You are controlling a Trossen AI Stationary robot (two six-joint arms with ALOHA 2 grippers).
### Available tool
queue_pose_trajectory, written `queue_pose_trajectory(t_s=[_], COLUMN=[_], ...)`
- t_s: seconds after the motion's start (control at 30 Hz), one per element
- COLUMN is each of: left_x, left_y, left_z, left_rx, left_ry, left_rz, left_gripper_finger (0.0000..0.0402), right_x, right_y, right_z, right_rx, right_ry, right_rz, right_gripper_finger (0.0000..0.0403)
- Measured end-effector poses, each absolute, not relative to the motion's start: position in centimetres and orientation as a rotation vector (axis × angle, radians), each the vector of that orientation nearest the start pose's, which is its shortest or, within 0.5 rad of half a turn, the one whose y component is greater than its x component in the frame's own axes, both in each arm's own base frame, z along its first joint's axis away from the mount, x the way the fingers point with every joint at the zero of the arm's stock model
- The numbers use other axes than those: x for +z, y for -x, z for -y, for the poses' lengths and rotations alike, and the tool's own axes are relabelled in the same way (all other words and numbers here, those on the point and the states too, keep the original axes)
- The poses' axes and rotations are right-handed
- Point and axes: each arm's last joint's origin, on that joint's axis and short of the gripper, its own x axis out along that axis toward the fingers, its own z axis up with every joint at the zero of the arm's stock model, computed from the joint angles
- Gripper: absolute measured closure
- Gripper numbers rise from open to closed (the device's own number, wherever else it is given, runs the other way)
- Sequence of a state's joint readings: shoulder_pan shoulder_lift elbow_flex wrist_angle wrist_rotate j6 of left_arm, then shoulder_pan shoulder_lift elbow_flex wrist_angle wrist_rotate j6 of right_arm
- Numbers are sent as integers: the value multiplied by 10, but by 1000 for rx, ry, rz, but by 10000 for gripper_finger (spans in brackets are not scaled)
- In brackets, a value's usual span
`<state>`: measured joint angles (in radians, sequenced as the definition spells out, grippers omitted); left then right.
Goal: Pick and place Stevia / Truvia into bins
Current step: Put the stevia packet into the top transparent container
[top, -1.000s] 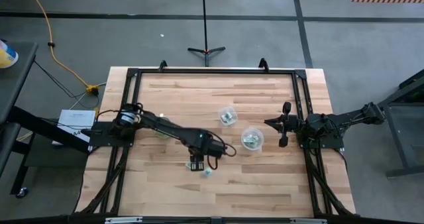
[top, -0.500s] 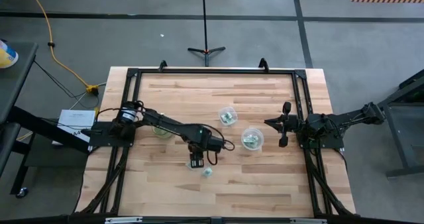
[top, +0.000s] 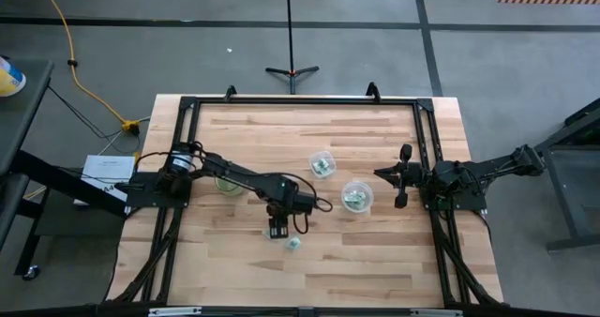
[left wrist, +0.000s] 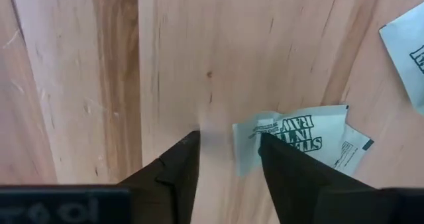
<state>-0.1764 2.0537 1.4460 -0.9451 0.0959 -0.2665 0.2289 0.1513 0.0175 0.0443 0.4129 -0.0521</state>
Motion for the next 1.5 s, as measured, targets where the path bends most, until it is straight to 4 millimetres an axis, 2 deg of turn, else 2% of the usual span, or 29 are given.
queue_pose_trajectory(t_s=[0.3, 0.4, 0.6, 0.73, 0.9, 1.03, 1.27, 1.37, 1.5], left_x=[151, 157, 194, 223, 250, 250, 242, 237, 228], left_y=[-374, -381, -407, -423, -440, -441, -445, -443, -441], left_z=[70, 70, 63, 55, 31, 6, -34, -43, -45], left_rx=[-50, -36, 25, 91, 184, 220, 274, 274, 254], left_ry=[138, 83, -138, -310, -388, -406, -328, -316, -307], left_rz=[-1572, -1530, -1339, -1213, -1056, -1078, -1040, -1054, -1085], left_gripper_finger=[338, 380, 363, 381, 372, 374, 379, 369, 375], right_x=[162, 162, 162, 162, 162, 162, 162, 162, 162], right_y=[-104, -104, -104, -104, -104, -104, -104, -104, -104], right_z=[-12, -12, -12, -12, -12, -12, -12, -12, -12], right_rx=[-182, -182, -184, -185, -186, -182, -182, -181, -182], right_ry=[80, 80, 81, 81, 81, 81, 81, 81, 81], right_rz=[-90, -90, -90, -90, -90, -90, -90, -90, -90], right_gripper_finger=[391, 391, 391, 391, 391, 391, 391, 391, 391])
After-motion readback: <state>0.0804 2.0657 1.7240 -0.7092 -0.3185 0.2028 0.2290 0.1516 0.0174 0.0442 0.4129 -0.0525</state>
